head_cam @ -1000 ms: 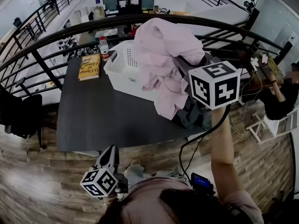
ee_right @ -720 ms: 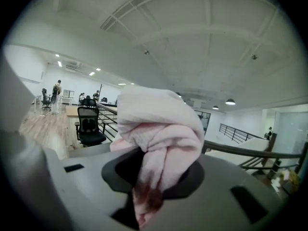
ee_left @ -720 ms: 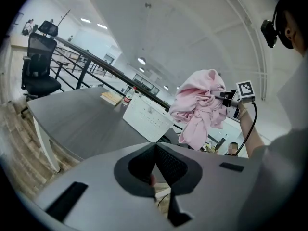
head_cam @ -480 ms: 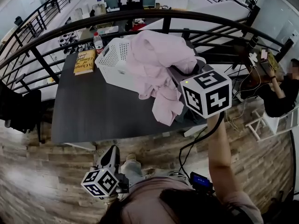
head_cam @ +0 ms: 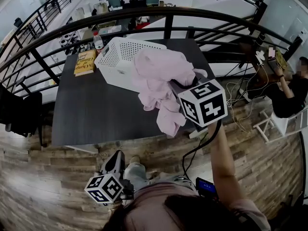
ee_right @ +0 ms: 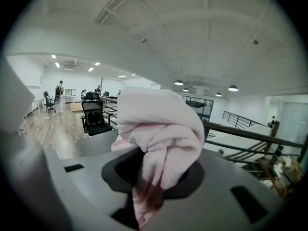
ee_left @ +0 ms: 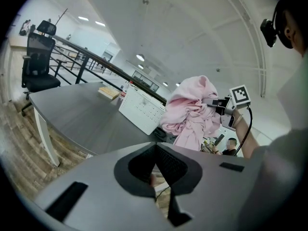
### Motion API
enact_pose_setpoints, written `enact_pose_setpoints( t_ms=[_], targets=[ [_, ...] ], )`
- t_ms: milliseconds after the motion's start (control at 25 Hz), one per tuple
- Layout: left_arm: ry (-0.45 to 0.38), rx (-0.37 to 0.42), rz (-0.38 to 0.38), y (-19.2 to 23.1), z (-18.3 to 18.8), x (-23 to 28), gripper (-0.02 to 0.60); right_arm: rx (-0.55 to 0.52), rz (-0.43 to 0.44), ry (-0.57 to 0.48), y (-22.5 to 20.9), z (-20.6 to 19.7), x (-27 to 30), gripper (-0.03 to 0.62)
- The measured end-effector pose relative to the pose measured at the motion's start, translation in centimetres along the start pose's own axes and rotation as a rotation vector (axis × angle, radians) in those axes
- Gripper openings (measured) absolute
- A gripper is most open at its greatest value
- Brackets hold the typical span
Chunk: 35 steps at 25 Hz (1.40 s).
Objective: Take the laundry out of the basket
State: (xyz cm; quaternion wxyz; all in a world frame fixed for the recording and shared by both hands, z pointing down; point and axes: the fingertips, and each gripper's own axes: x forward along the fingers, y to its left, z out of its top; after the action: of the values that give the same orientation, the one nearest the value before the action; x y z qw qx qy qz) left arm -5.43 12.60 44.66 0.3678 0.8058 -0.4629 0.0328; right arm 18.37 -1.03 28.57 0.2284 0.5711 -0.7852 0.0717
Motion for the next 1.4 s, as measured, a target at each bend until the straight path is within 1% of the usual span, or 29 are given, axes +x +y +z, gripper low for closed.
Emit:
enact_pose_setpoints(
  t_ms=[480,880,1160,1400],
  targets=[
    [0.028,0.012,-0.005,1.1,0.9,1.2,-0.002,0.005,0.042,0.134,1.9,-6.1,3.5,0.114],
    [0.052,0.017,0.000,2.6,2.1,2.4,-0.002,0.007,0.085,0.222,3.6,-10.4,7.1,0.114],
    [0.074,0.022,0.000,3.7,2.9,2.9,-0.002,-0.015,0.103,0.295,5.2,-13.0,9.8,0.115],
    [0.094,0.033,-0.009,4.5,3.6,3.6,-0.003,-0.032,0.124,0.325,6.7,-14.5,12.1,0.117]
  ],
)
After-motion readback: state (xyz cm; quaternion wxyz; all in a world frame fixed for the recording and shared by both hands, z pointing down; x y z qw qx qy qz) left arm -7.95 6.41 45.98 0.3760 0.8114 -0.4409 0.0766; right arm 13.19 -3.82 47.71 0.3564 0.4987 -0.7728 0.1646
